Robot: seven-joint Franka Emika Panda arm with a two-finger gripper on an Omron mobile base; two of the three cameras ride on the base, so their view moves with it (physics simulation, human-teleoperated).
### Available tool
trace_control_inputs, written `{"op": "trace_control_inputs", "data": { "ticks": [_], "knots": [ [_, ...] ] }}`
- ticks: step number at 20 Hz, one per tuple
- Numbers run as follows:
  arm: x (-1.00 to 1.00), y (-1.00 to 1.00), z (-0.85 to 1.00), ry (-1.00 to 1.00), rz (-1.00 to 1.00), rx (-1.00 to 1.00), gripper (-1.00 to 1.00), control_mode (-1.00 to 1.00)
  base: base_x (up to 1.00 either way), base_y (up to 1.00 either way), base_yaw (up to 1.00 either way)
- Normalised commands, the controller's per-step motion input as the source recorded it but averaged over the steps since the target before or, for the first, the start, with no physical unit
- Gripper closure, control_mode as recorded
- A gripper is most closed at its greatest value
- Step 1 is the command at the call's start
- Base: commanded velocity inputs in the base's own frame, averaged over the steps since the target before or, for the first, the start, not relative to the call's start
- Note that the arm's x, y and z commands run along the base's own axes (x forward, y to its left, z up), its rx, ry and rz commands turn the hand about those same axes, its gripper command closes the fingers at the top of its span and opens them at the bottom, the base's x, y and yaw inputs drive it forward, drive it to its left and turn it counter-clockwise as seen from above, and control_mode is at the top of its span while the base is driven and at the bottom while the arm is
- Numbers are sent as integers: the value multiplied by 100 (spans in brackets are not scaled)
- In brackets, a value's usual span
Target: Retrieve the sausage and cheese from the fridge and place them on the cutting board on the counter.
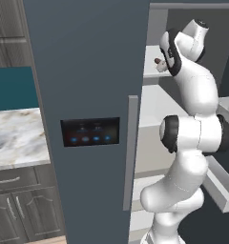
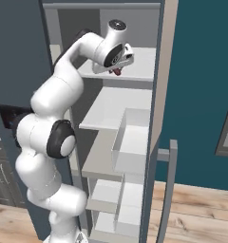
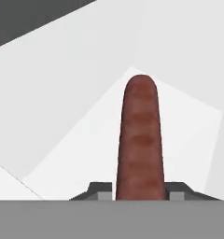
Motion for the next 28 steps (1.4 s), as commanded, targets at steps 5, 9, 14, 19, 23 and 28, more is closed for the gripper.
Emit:
{"op": "trace_control_inputs", "data": {
  "ticks": [5,9,14,19,23,28],
  "knots": [
    [-59,-1,10,23,-10,4,100,-100,0,0,0],
    [-74,-2,2,34,-13,10,100,-100,0,0,0],
    [-83,0,4,32,-14,14,100,-100,0,0,0],
    [-69,-4,39,43,-8,27,100,-100,0,0,0],
    [-62,-4,52,43,-4,27,100,-100,0,0,0],
    [-61,-3,50,46,-5,25,100,-100,0,0,0]
  ]
}}
